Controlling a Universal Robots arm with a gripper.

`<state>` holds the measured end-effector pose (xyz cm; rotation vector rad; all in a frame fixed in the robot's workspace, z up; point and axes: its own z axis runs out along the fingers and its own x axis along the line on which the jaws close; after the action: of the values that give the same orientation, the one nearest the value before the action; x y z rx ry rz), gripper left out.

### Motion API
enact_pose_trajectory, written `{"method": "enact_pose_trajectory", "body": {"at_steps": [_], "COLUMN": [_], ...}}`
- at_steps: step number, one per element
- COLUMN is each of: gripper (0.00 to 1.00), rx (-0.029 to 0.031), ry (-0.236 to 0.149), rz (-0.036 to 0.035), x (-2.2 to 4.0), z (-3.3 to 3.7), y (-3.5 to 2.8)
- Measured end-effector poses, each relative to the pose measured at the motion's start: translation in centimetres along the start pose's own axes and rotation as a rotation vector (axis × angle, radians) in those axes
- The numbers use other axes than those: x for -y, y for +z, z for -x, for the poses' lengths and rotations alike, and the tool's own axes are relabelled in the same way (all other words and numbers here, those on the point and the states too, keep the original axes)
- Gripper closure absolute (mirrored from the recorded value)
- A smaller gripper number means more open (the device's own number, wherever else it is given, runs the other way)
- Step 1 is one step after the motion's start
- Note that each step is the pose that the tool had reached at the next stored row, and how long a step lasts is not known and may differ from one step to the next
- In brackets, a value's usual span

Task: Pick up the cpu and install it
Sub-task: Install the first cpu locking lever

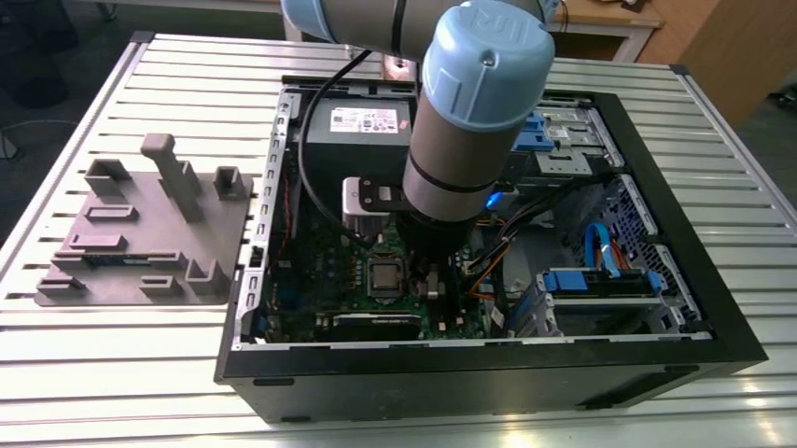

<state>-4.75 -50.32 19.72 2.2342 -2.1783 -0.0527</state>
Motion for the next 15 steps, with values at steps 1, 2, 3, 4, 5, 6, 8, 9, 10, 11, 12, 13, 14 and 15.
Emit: {"method": "enact_pose_trajectory", "body": {"at_steps": [1, 2, 3, 4, 5, 6, 8, 9, 10, 11, 12, 13, 14, 15], "gripper": [0.90, 0.90, 0.90, 0.90, 0.90, 0.90, 0.90, 0.90, 0.90, 0.90, 0.90, 0.90, 0.90, 0.90], "rx": [0.0000, -0.0001, -0.0002, -0.0003, -0.0004, -0.0003, -0.0005, -0.0005, -0.0005, -0.0004, -0.0002, -0.0003, -0.0004, -0.0004], "ry": [0.000, 0.000, 0.000, 0.000, 0.000, 0.000, 0.000, 0.000, 0.000, 0.000, 0.000, 0.000, 0.000, 0.000], "rz": [-0.0018, -0.0029, -0.0035, -0.0038, -0.0040, -0.0040, -0.0041, -0.0042, -0.0043, -0.0044, -0.0046, -0.0046, -0.0046, -0.0047], "x": [0.00, 0.01, 0.01, 0.01, 0.01, 0.01, 0.01, 0.01, 0.02, 0.02, 0.02, 0.02, 0.02, 0.02], "z": [0.00, 0.00, 0.00, 0.00, -0.01, -0.01, -0.01, -0.01, -0.01, -0.01, -0.01, -0.01, -0.01, -0.01], "y": [0.05, 0.12, 0.22, 0.32, 0.43, 0.52, 0.62, 0.64, 0.66, 0.67, 0.69, 0.70, 0.70, 0.71]}}
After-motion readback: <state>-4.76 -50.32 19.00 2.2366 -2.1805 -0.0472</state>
